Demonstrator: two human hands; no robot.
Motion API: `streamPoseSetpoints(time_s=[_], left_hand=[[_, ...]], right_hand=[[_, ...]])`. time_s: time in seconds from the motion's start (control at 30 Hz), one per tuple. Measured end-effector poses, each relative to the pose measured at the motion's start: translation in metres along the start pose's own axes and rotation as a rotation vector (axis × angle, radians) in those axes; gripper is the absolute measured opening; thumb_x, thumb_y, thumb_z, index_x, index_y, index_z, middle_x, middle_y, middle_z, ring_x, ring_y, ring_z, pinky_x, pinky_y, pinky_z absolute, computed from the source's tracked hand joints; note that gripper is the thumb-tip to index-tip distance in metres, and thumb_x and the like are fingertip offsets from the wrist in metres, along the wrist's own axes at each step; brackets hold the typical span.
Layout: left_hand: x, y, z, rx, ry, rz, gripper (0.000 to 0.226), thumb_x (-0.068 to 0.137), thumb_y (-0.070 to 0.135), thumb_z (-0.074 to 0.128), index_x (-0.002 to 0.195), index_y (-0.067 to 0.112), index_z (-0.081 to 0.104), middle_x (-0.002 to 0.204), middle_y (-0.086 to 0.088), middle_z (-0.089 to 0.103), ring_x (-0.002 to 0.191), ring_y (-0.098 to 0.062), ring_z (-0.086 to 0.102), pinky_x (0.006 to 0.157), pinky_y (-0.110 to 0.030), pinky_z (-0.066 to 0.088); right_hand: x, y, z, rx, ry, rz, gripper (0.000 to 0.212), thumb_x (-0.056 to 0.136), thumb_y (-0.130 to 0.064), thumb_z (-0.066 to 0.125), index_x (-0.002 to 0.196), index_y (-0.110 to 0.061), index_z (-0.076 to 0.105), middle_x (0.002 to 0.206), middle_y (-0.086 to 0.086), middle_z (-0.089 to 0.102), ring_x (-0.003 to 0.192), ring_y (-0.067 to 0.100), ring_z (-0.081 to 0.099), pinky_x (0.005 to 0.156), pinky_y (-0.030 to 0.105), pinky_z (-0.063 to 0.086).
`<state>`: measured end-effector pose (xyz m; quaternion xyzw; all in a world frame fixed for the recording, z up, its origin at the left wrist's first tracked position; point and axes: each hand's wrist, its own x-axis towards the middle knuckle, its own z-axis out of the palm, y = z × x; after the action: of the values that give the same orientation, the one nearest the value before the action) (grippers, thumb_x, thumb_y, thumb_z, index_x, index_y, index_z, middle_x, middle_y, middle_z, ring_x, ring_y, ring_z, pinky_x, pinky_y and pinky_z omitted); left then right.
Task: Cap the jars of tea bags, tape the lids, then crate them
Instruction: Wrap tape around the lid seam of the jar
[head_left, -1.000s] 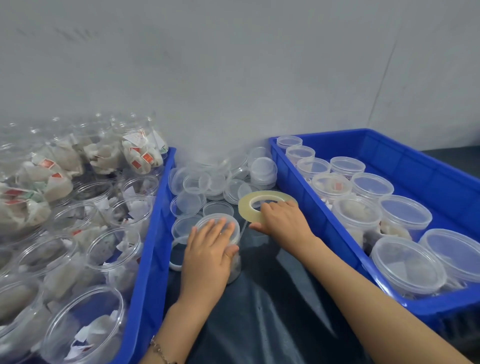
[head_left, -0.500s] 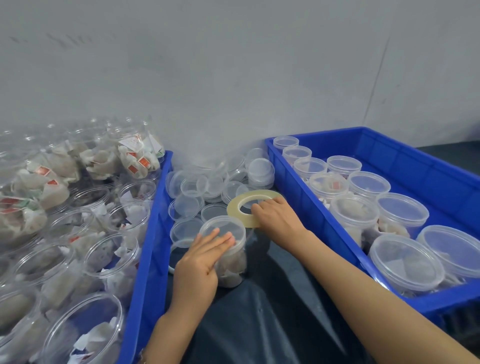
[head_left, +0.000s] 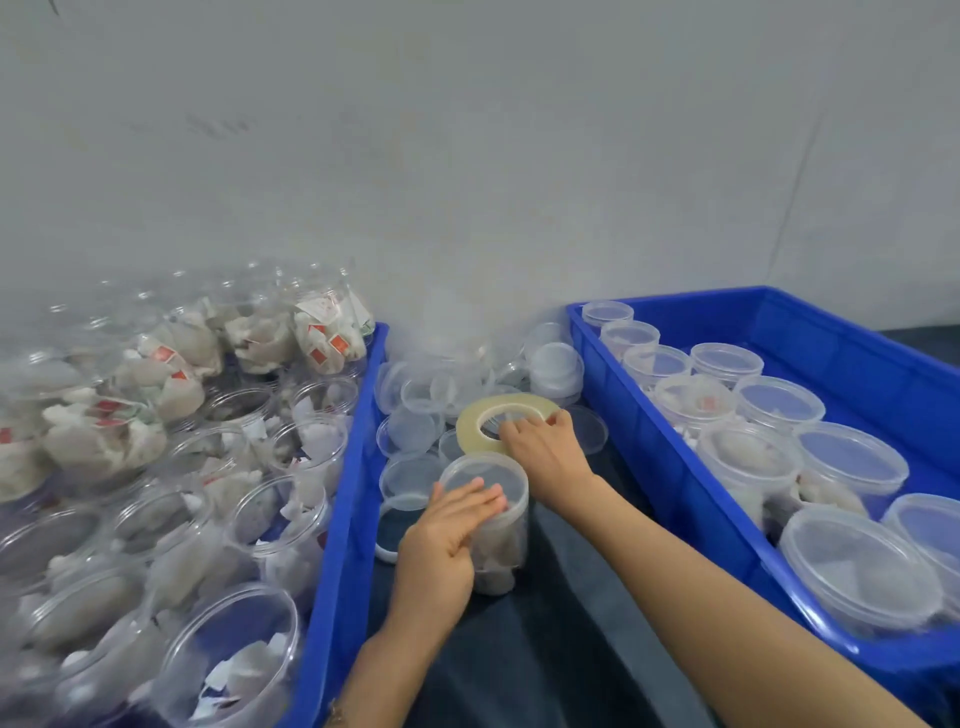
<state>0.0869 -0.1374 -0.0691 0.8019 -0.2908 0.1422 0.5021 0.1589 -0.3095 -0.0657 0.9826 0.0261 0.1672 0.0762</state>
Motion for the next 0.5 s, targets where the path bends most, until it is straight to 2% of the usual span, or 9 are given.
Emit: streamPoseSetpoints(time_s=[0.07,0.13,0.2,0.23,0.27,0.33,0.43,0.5], left_hand=[[0.001,0.001,-0.001,0.026,-0.015,-0.02,0.063,0.074,-0.03,0.047,0.109,0.02,0.064,0.109,0.026,0.057,0.117,0.007,0.05,0.114,-0.014,0.016],[0.003,0.005,-0.003,0.111,-0.039,-0.024,0.051,0.08,-0.02,0.051,0.11,0.018,0.069,0.112,0.025,0.058,0.12,0.001,0.051,0.113,-0.015,0.018],[0.007,0.012,-0.005,0.281,-0.099,0.018,0.031,0.087,0.003,0.057,0.11,0.019,0.07,0.118,0.018,0.061,0.12,-0.001,0.05,0.106,-0.006,0.017],[0.01,0.016,-0.004,0.383,-0.125,0.035,0.023,0.088,0.019,0.059,0.11,0.022,0.068,0.12,0.015,0.062,0.119,-0.004,0.05,0.1,-0.006,0.019],[0.014,0.02,-0.001,0.466,-0.135,0.034,0.024,0.087,0.033,0.06,0.108,0.023,0.065,0.12,0.013,0.06,0.117,-0.007,0.049,0.097,-0.011,0.023],[0.022,0.028,0.008,0.603,-0.138,-0.032,0.045,0.085,0.055,0.055,0.117,0.023,0.056,0.132,0.007,0.05,0.125,-0.013,0.041,0.103,-0.025,0.026],[0.031,0.029,0.024,0.799,-0.218,-0.186,0.086,0.083,0.073,0.041,0.147,0.019,0.023,0.157,-0.009,0.016,0.144,-0.025,0.011,0.115,-0.045,0.011],[0.034,0.025,0.028,0.844,-0.266,-0.261,0.09,0.084,0.074,0.036,0.151,0.018,0.012,0.158,-0.013,0.008,0.145,-0.03,0.006,0.115,-0.051,0.009]], right_hand=[[0.001,-0.002,0.001,0.0,0.004,-0.026,0.021,0.095,-0.024,0.04,0.112,-0.015,0.048,0.107,0.001,0.064,0.103,0.024,0.056,0.085,0.038,0.031],[0.0,-0.002,0.001,0.014,0.003,-0.024,0.022,0.095,-0.025,0.04,0.112,-0.015,0.048,0.109,0.001,0.063,0.104,0.024,0.056,0.086,0.038,0.031],[-0.003,0.0,0.001,0.02,0.011,-0.008,0.023,0.095,-0.025,0.04,0.114,-0.015,0.047,0.11,0.0,0.062,0.104,0.024,0.056,0.085,0.038,0.03],[-0.005,0.001,0.001,0.028,0.01,0.004,0.023,0.094,-0.024,0.04,0.114,-0.015,0.047,0.11,-0.001,0.062,0.103,0.023,0.057,0.085,0.038,0.03],[-0.007,0.003,0.0,0.042,0.007,0.016,0.022,0.094,-0.025,0.042,0.114,-0.016,0.047,0.109,-0.002,0.062,0.102,0.022,0.057,0.084,0.038,0.03],[-0.013,0.008,-0.002,0.063,0.005,0.029,0.021,0.091,-0.028,0.047,0.11,-0.019,0.049,0.106,-0.004,0.063,0.099,0.019,0.059,0.084,0.037,0.031],[-0.025,0.017,-0.006,0.061,0.03,0.049,0.016,0.09,-0.026,0.049,0.104,-0.019,0.051,0.102,-0.003,0.065,0.094,0.018,0.06,0.081,0.033,0.031],[-0.034,0.022,-0.006,0.038,0.038,0.041,0.017,0.088,-0.025,0.052,0.103,-0.017,0.052,0.102,-0.002,0.066,0.095,0.02,0.061,0.083,0.034,0.032]])
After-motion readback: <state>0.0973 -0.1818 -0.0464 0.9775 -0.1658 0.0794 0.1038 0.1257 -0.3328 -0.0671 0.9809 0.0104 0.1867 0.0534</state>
